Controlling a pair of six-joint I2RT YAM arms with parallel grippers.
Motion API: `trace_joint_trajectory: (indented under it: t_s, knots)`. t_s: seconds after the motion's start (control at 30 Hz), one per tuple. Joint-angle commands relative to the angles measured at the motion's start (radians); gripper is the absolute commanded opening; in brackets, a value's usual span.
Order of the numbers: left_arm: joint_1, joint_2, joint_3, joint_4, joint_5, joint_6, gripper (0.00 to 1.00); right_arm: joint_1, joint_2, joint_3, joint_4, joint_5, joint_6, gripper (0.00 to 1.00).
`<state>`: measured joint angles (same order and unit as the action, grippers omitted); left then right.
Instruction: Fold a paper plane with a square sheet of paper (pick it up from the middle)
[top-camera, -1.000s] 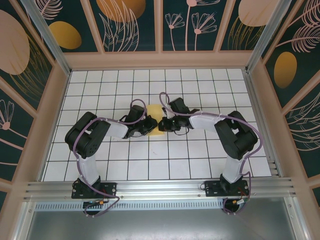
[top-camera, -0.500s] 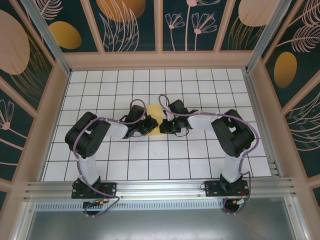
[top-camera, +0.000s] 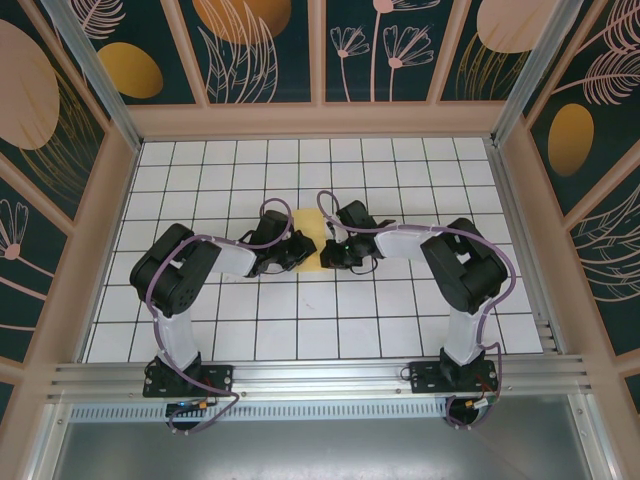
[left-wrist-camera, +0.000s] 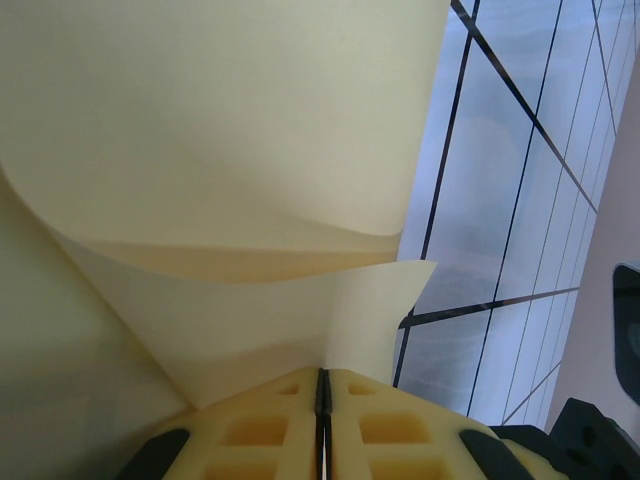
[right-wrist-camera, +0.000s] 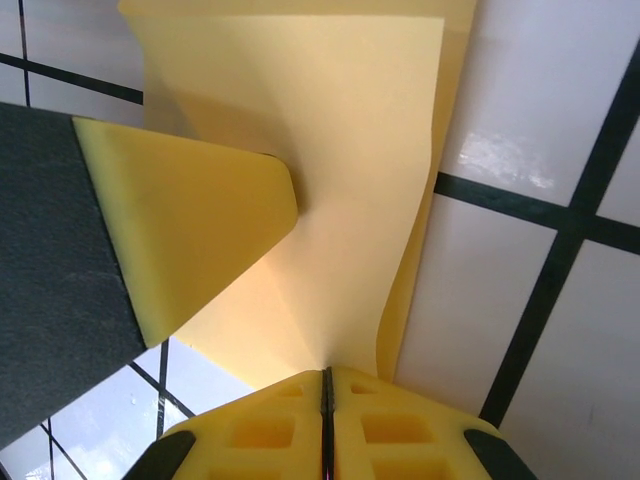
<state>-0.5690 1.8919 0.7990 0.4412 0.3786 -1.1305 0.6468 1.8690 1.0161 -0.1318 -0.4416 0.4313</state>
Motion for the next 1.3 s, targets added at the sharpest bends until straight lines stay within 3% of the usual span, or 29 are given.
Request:
trace_joint_trajectory:
  t_s: [0.0, 0.3, 0.57, 1.27]
  knots:
    - [-0.005, 0.036, -0.004, -0.053, -0.047, -0.005, 0.11, -0.013, 0.019, -0.022, -0.062, 0.018, -0.007, 0.08]
    - [-0.006, 0.034, -0.005, -0.048, -0.050, -0.009, 0.11, -0.030, 0.009, -0.065, -0.110, 0.004, -0.038, 0.08]
    - [-0.005, 0.033, -0.007, -0.045, -0.047, -0.009, 0.11, -0.022, -0.099, -0.045, -0.051, -0.069, -0.039, 0.09]
    - [-0.005, 0.026, -0.014, -0.019, -0.032, -0.017, 0.11, -0.013, 0.035, 0.041, -0.064, 0.000, -0.025, 0.09]
